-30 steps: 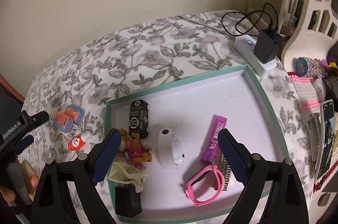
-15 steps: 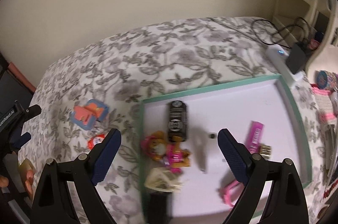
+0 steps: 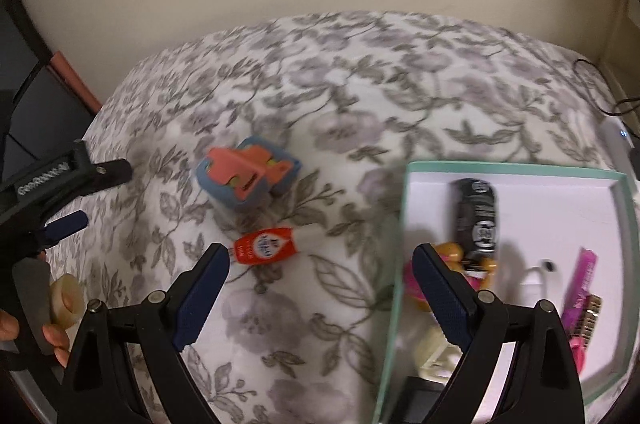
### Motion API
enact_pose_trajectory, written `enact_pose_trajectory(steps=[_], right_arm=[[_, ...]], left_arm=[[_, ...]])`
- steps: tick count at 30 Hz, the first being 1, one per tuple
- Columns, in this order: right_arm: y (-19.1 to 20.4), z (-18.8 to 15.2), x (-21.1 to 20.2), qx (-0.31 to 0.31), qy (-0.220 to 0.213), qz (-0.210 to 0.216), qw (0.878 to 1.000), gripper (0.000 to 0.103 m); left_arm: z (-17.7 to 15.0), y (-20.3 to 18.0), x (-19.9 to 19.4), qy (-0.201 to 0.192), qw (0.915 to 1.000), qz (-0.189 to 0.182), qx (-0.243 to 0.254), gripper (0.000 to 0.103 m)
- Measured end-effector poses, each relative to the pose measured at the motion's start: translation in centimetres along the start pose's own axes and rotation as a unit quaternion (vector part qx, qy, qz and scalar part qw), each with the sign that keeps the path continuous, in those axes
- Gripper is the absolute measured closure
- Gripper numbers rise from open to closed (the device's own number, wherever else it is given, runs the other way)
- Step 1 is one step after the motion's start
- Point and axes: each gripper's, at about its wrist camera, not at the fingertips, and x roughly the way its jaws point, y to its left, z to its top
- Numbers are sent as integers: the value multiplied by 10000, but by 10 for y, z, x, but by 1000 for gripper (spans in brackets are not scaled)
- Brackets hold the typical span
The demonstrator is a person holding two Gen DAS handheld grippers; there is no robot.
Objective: Organize rigid objects
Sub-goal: 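Grasp the orange glue bottle with the right tool while the left tool approaches the blue-orange block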
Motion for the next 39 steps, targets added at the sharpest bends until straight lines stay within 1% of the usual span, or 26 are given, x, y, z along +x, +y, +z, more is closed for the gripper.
enact_pose_trajectory(steps=[6, 8, 12, 23, 29, 39], right_arm=[[11, -1, 23, -77, 257, 73, 9996, 10], [13, -2, 29, -66, 318, 115, 9994, 10], [15, -3, 39, -54, 423, 153, 9990, 10], [21, -5, 62, -176, 665, 60, 9976, 10], [22, -7, 74, -227, 762, -27, 9968, 10], [35, -6, 80, -401, 703, -161, 9966, 10]], left_arm=[[-4, -7, 28, 453, 9979, 309, 345, 0], [-5, -8, 34, 554, 9970, 364, 396, 0], [-3, -6, 43, 681, 9964, 361, 363, 0], [3, -1, 55, 881, 9947, 440, 311, 0], [4, 2, 57, 910, 9946, 414, 288, 0], [3, -1, 56, 888, 9944, 430, 375, 0]])
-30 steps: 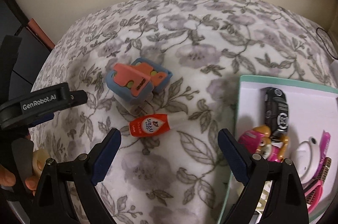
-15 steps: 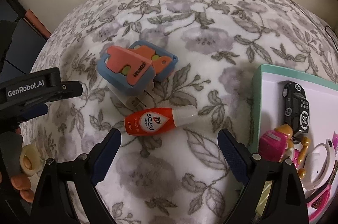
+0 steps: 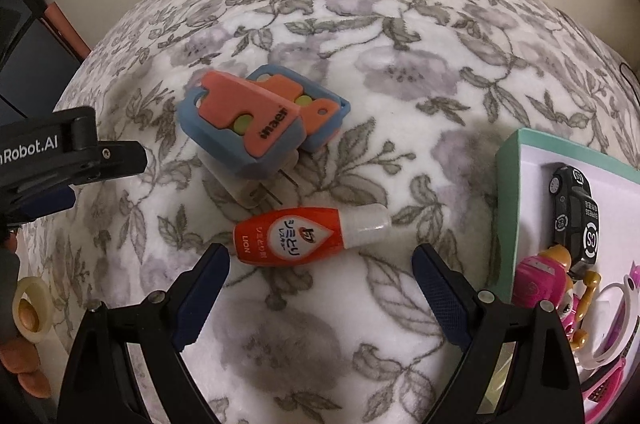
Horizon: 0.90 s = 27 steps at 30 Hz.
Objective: Organize rigid objects
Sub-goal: 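Grasp the orange glue bottle with the right tool while the left tool approaches the blue-orange block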
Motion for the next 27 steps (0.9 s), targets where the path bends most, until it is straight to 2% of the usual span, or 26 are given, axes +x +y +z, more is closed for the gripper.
enact_pose_trajectory(steps=[4, 6, 7, 11, 14, 22, 27], right_arm=[[5, 0, 1, -82, -30, -58, 9999, 10], [7, 0, 0, -166, -45, -118, 9998, 16], [8, 0, -1, -209, -63, -170, 9996, 24], [6, 0, -4, -178, -107, -91, 9997, 39], [0, -2, -8, -78, -122, -37, 9999, 45], [-12, -1, -12, 90, -182, 91, 9998, 46], [-15, -1, -11, 40, -260, 72, 9996, 43]], left_arm=[[-1, -6, -2, -30, 10000, 38, 57, 0], [0, -9, -3, -41, 9999, 42, 86, 0], [0, -12, -4, -48, 9999, 48, 100, 0], [-2, -16, -7, -58, 9998, 66, 179, 0], [-2, -18, -7, -73, 9996, 103, 235, 0], [-2, -25, -8, -95, 9992, 167, 363, 0], [-2, -25, -10, -125, 9992, 152, 349, 0]])
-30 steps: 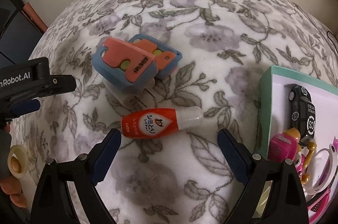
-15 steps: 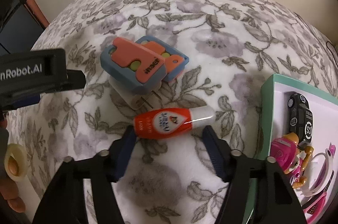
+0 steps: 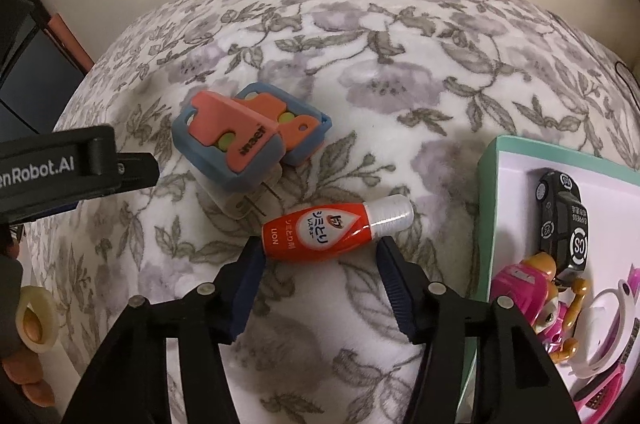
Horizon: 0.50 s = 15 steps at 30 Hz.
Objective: Organize rigid objects
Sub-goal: 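Grasp the orange glue bottle with the right tool while the left tool approaches the blue-orange block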
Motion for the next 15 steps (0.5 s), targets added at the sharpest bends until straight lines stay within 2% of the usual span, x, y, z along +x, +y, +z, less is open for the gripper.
enact_pose_trajectory(steps=[4, 15], right_arm=[[2, 2, 2, -196, -84, -294, 9993, 28], [7, 11, 12, -575, -194, -356, 9975, 26]], left_arm=[[0, 2, 2, 26, 10000, -48, -40, 0], [2, 10, 4, 91, 9994, -237, -238, 0]])
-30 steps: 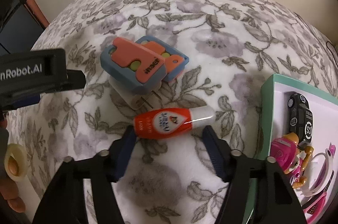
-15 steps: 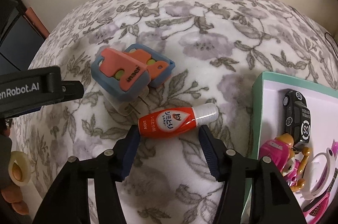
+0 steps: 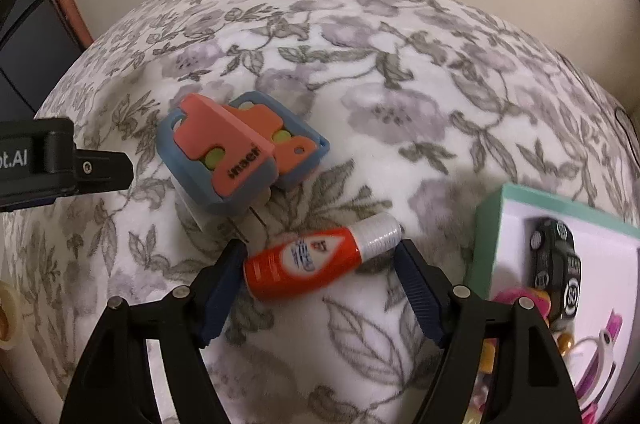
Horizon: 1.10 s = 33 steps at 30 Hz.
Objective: Organize rigid objects
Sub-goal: 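Grasp the orange glue bottle with the right tool while the left tool approaches the blue-orange block, then lift the glue bottle with the right tool while the left tool closes on the blue-orange block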
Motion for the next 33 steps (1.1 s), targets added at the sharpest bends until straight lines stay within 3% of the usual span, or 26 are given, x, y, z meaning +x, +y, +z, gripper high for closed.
enact_pose_trajectory(steps=[9, 16, 24, 33], right_arm=[[-1, 7, 3, -523, -59, 490, 9974, 22], [4, 0, -1, -1077, 168, 708, 9915, 22], [16, -7, 2, -1378, 235, 304, 9897, 22], [16, -3, 5, -1271, 96, 200, 9916, 22]], left_arm=[[5, 4, 3, 51, 9996, -220, -153, 0], [7, 8, 5, 98, 9987, -439, -248, 0], [8, 17, 4, 123, 9974, -596, -381, 0], [8, 20, 7, 146, 9975, -563, -406, 0]])
